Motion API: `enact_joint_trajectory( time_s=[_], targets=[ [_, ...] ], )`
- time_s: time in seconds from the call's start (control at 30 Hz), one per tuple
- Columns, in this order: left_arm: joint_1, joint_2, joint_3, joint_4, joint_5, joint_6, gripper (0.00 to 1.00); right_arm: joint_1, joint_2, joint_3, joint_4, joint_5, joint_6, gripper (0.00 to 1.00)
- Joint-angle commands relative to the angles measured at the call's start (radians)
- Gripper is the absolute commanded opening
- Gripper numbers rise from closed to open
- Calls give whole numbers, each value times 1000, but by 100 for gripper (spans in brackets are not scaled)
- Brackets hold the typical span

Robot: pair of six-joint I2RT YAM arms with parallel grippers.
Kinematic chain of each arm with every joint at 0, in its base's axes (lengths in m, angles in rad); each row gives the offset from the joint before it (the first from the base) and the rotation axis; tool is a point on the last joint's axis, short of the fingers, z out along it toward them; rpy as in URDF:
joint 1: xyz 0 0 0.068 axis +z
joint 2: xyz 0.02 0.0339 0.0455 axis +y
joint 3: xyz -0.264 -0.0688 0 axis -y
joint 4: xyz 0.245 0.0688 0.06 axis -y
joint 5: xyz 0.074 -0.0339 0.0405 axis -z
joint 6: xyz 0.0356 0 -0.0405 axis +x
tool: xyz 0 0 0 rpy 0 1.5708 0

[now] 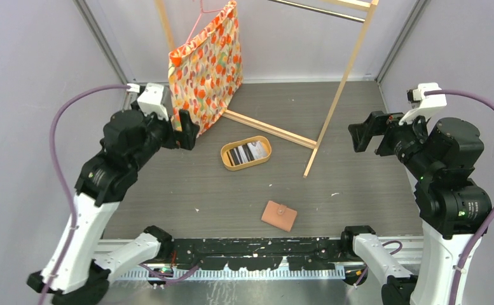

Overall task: Put the credit cards into the card holder
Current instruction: Reset both arms

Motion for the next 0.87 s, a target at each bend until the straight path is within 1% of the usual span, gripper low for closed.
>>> enact_joint_trajectory(
  time_s=[0.0,0.03,0.1,0.2,0.4,0.53,0.67,0.83],
  targets=[
    [305,8,-82,120,510,-120,98,-6,-11,3,47,5,21,100],
    [328,-10,-105,144,527,-132,99,-6,-13,3,46,6,20,100],
    [333,-47,-135,167,517,-136,99,-6,-17,4,45,6,18,100],
    [333,-87,-139,138,493,-116,100,-40,-14,5,44,-1,12,100],
    [333,-147,-124,106,491,-101,100,-51,0,19,37,-30,-6,100],
    [333,-142,-95,92,523,-98,100,-54,6,20,36,-51,-18,100],
    [333,-147,-79,114,581,-135,100,-58,-4,4,39,-48,-28,100],
    [333,-165,-89,126,625,-147,100,-61,-17,-29,47,-72,-40,100]
  ],
)
